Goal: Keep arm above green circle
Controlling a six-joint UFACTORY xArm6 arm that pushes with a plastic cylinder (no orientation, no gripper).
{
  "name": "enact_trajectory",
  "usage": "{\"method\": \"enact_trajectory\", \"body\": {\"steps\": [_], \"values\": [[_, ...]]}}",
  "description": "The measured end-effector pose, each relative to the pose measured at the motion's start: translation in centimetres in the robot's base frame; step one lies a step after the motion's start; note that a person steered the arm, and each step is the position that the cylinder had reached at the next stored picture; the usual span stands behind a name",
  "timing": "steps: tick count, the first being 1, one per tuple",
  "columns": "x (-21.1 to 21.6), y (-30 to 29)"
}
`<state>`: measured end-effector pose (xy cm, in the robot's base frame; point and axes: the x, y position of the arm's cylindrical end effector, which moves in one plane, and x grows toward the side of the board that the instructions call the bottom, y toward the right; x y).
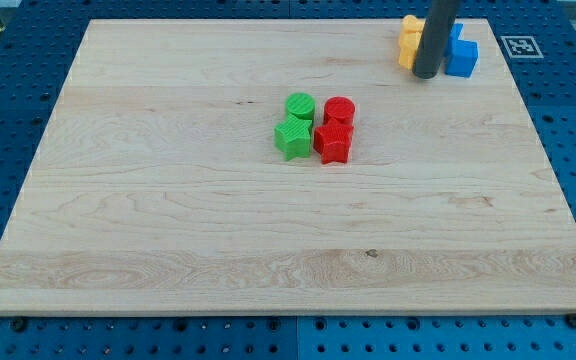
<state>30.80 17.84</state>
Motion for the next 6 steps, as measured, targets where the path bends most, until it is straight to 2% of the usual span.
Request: {"method": "enact_trajectory", "body": {"steps": [2,4,5,6], "values": [[0.0,-0.7],[-0.5,-8.5],[-0.5,-15.0],[-0.5,-17.4]]}}
